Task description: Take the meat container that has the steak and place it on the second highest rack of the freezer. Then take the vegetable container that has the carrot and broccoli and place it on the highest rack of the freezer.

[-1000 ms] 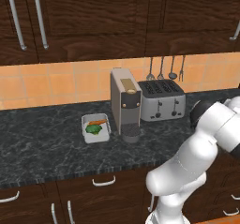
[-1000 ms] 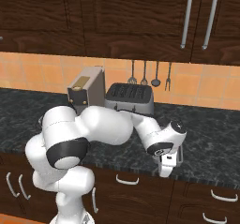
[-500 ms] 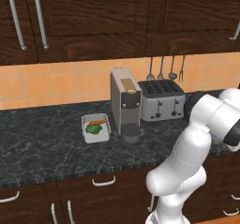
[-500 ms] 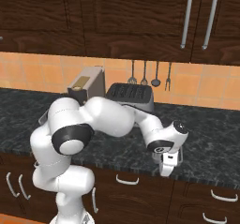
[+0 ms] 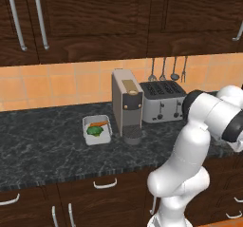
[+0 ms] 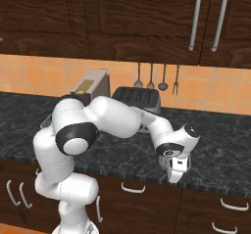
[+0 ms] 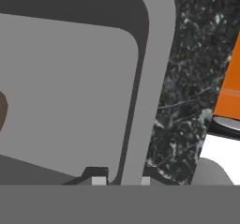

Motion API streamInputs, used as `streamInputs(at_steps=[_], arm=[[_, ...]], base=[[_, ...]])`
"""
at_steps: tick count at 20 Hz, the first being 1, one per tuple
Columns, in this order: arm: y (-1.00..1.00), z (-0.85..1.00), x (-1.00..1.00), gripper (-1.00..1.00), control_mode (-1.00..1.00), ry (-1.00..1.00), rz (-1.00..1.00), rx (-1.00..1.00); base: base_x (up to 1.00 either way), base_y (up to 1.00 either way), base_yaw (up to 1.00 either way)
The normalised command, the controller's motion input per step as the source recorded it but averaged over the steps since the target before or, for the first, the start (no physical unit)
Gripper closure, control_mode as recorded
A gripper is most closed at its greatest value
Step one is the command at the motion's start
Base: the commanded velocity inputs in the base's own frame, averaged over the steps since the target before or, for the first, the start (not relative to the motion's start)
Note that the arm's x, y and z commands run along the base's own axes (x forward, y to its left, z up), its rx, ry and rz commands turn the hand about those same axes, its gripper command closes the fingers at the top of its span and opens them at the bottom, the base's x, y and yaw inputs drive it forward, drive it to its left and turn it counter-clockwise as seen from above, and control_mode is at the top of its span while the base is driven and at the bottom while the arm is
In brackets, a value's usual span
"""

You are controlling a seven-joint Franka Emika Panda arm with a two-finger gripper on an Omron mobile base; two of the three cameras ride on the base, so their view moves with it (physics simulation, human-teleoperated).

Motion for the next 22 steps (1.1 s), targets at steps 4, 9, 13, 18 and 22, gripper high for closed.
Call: streamInputs(at_steps=[4,9,13,18,22], arm=[[0.31,0.23,-0.17,1.0,-1.0,-0.05,-0.01,-0.02],[0.57,0.52,-0.62,1.0,-1.0,-0.25,0.0,-0.02],[1.0,0.55,-0.62,1.0,-1.0,-0.16,-0.01,-0.08],[1.0,0.62,-0.36,1.0,-1.0,-0.02,-0.05,-0.06],[1.0,0.49,-0.1,1.0,-1.0,-0.02,-0.03,-0.04]], base=[[0.0,0.0,0.0],[0.0,0.0,0.0],[0.0,0.0,0.0],[0.0,0.0,0.0],[0.0,0.0,0.0]])
